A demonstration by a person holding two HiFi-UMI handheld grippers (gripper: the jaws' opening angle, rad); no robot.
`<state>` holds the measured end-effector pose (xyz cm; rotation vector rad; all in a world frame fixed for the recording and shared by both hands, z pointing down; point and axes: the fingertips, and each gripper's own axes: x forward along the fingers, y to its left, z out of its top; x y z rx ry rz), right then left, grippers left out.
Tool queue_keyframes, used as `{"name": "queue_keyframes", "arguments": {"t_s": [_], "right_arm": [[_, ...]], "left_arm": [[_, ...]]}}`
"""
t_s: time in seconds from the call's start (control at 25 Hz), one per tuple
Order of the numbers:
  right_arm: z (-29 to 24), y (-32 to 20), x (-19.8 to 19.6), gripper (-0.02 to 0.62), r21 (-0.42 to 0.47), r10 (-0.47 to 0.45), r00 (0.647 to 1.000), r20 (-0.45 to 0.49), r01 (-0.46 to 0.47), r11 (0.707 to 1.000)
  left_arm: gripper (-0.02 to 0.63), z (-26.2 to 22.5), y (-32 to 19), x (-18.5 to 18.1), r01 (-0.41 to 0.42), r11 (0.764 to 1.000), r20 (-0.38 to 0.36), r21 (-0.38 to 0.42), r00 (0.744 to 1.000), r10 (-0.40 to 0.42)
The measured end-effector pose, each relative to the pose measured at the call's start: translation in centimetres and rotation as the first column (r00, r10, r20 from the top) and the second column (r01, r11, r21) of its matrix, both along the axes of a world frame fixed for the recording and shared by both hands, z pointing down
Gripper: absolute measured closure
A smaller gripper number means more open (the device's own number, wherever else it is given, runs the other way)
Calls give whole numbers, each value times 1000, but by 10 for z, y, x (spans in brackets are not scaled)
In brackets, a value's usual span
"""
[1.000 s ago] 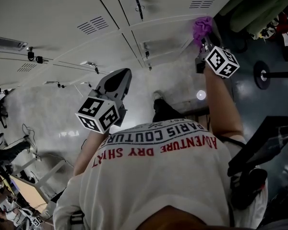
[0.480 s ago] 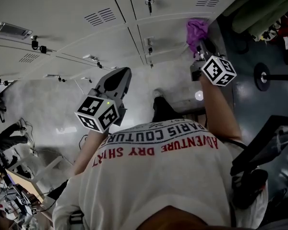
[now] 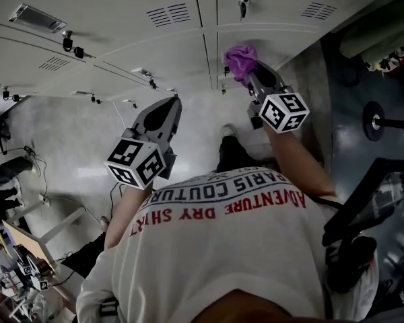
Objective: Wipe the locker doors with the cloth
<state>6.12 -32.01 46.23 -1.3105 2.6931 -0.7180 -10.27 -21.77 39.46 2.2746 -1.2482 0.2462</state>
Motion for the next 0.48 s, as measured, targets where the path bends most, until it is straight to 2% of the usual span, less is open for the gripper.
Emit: {"name": "queue_keyframes", "arguments": {"t_s": [0.24,0.48], "right_arm": [[44,2,-46,518,-56,-87,994,-71,83,995],[73,-20,-58,518,-103,-55,993,-100,45,994]], "left_arm": [[606,1,8,-25,61,998,16,-8,998,-61],[606,7,15,-45,113,993,30,-28,993,-112]]}}
